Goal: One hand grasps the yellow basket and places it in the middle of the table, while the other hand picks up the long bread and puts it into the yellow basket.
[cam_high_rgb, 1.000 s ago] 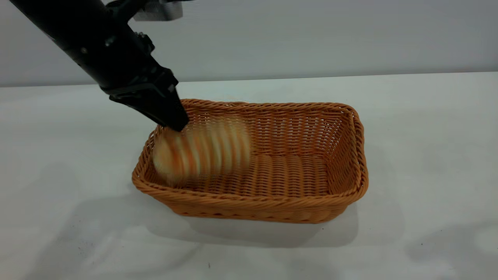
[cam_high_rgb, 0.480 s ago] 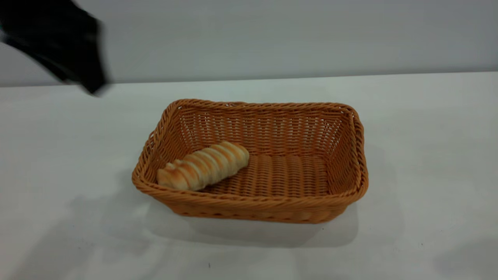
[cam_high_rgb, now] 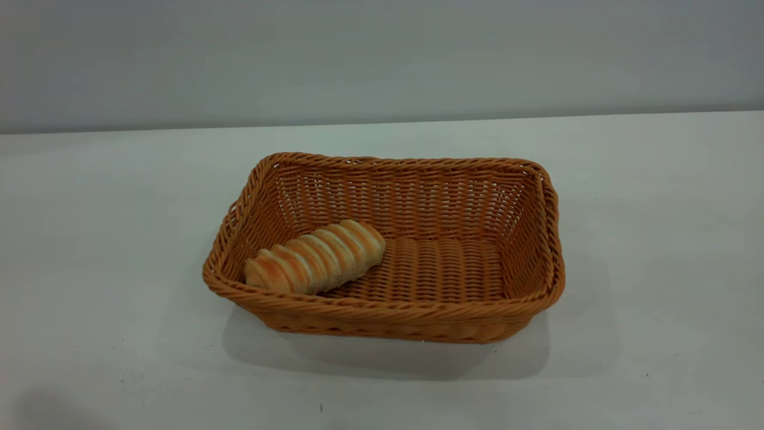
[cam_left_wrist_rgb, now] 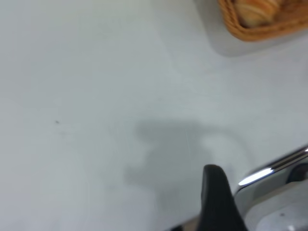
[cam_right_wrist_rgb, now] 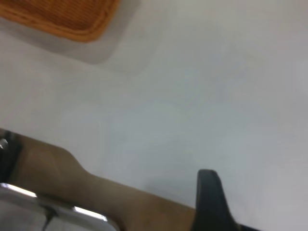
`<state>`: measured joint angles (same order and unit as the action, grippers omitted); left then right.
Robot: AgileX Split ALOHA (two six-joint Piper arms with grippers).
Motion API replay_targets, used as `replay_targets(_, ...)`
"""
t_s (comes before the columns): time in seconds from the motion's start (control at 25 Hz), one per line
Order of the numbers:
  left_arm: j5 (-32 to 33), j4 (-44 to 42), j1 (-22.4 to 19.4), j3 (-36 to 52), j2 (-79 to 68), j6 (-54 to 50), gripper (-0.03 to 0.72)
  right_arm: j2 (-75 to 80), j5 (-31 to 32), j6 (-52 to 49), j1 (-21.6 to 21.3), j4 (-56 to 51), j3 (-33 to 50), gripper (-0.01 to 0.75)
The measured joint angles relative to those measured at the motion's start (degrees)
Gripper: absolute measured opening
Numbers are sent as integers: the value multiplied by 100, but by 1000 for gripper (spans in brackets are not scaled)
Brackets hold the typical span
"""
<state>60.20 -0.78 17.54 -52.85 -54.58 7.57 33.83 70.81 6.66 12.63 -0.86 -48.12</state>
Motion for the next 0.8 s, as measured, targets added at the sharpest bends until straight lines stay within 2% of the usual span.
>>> replay_targets(0.36, 554, 252, 0, 1371, 2659, -255, 513, -1904, 5, 484, 0, -602, 1053, 535)
replay_targets(0.68, 635, 241, 0, 2105, 3975, -472, 513, -2469, -4, 491, 0, -393, 1517, 535)
replay_targets(0.8, 565, 239, 0, 2421, 4378, -516, 513, -2470, -250, 480, 0, -254, 1789, 535)
